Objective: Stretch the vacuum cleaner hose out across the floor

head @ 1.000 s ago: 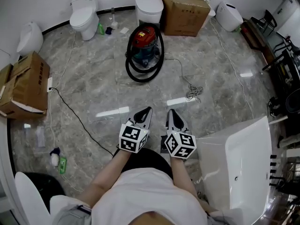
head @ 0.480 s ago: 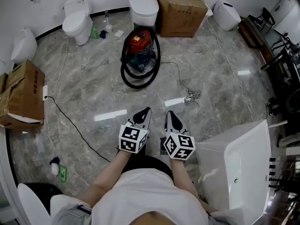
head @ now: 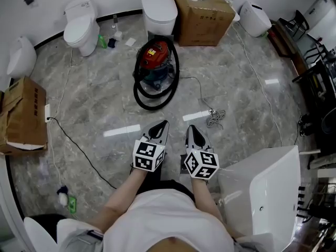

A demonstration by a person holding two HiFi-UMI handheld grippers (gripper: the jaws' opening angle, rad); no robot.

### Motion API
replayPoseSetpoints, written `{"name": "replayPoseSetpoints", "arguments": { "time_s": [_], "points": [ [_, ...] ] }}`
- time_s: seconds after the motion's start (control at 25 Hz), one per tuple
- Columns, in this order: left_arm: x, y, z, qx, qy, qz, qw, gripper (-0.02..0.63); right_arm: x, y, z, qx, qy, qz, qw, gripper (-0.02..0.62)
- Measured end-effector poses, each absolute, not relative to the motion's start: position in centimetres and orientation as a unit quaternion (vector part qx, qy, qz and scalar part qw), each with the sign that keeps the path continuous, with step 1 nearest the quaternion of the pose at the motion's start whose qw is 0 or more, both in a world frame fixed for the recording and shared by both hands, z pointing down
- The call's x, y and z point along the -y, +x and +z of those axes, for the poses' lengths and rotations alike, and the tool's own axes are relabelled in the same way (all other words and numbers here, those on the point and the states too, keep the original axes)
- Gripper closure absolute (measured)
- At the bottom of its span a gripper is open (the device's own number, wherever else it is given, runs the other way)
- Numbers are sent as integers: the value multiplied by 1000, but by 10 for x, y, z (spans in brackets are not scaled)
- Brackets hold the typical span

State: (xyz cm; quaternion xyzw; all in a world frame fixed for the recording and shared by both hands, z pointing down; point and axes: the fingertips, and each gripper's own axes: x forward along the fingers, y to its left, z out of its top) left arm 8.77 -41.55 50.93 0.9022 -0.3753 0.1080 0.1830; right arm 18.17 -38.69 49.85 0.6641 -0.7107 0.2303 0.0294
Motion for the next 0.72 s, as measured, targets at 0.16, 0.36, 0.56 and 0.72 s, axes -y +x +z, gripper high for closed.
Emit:
{"name": "replayPoseSetpoints", "arguments": {
  "time_s": [0.16,0.36,0.56,0.72],
  "points": [
    [465,82,503,373,904,97,187,597,440,175,495,716,658,231,34,578],
    [528,78,501,374,904,91,187,597,500,170,494,721,653,229,37,579],
    [582,78,505,372,906,92,180,597,552,169,496,724,653,220,35,580],
    [604,80,508,368,908,97,177,597,574,171,502,721,655,224,33,578]
  ]
}}
